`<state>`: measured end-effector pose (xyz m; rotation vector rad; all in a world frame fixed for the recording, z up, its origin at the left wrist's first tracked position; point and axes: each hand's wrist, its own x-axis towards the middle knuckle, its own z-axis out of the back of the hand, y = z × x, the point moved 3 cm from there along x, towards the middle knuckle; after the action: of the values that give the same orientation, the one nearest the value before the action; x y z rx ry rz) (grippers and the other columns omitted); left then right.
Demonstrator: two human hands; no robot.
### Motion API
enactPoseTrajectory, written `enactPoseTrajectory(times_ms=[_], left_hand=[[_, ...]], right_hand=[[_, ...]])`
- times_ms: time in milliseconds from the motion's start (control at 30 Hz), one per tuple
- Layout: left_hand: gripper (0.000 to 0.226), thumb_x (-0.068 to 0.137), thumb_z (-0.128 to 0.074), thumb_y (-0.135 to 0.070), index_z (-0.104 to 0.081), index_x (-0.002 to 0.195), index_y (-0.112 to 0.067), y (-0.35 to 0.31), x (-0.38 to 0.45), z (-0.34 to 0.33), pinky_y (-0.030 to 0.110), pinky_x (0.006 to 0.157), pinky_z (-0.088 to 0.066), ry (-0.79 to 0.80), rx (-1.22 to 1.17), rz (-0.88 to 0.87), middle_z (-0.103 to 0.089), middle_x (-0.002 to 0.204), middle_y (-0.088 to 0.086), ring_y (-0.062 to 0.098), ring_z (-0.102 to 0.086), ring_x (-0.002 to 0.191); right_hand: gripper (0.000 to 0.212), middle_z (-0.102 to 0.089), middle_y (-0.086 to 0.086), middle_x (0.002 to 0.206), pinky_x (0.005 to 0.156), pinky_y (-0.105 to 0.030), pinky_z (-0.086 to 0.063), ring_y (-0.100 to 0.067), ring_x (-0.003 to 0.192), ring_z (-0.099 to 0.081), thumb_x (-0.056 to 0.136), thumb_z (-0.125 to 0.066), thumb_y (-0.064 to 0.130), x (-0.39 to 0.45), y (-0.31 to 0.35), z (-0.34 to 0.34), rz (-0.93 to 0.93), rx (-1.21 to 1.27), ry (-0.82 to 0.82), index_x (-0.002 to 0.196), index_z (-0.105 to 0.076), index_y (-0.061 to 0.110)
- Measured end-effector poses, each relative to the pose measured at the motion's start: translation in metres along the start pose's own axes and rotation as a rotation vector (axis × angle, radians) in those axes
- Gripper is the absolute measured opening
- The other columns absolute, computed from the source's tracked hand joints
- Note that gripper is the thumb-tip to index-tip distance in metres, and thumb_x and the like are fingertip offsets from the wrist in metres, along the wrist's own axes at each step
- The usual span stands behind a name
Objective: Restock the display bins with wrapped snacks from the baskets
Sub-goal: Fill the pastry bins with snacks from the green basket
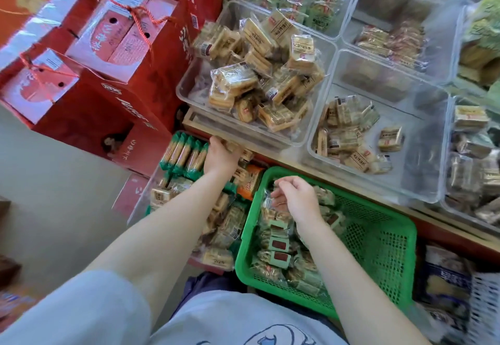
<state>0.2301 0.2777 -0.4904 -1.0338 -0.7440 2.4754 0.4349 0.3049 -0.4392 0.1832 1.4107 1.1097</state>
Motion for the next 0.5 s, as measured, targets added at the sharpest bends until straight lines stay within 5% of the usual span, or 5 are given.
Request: enactPoseTrajectory(times_ms=[133,233,367,500], left_hand=[[0.047,0.094,-0.062,-0.043,-0.054,0.13,-0.014,0.001,0.012,0.002,0.032,0.079,-0.043,0.061,0.003,0.085,-0.061,0.123,0.008,0.031,-0.061,0.108],[0.029,0.094,-0.065,-0.036,-0.066,0.121,-0.024,0.006,0.009,0.007,0.028,0.071,-0.046,0.112,-0.082,0.086,-0.064,0.108,0.001,0.017,-0.061,0.081],[0.014,0.09,-0.071,-0.035,-0.073,0.104,-0.03,0.017,-0.01,0.026,0.029,0.083,-0.047,0.1,-0.162,-0.079,-0.065,0.117,-0.006,0.016,-0.062,0.104],[0.016,0.088,-0.073,-0.035,-0.069,0.104,-0.036,0.014,-0.051,0.052,0.031,0.087,-0.051,0.255,-0.3,-0.237,-0.069,0.111,-0.012,0.013,-0.066,0.099]], right_hand=[[0.017,-0.068,-0.009,0.082,0.065,-0.034,-0.055,-0.02,0.066,-0.064,0.102,-0.048,0.01,0.0,-0.027,-0.019,-0.132,-0.083,0.085,0.105,-0.064,0.007],[0.018,-0.069,-0.01,0.084,0.066,-0.034,-0.056,-0.019,0.066,-0.065,0.102,-0.047,0.011,-0.003,-0.03,-0.02,-0.148,-0.075,0.113,0.106,-0.065,0.008],[0.018,-0.069,-0.015,0.088,0.073,-0.041,-0.057,-0.023,0.069,-0.066,0.103,-0.048,0.012,-0.001,-0.025,-0.013,-0.144,0.026,0.112,0.103,-0.065,0.007],[0.035,-0.069,-0.019,0.094,0.061,-0.037,-0.056,-0.026,0.069,-0.066,0.107,-0.044,0.031,-0.004,-0.002,-0.012,-0.172,0.336,0.209,0.117,-0.061,0.002]])
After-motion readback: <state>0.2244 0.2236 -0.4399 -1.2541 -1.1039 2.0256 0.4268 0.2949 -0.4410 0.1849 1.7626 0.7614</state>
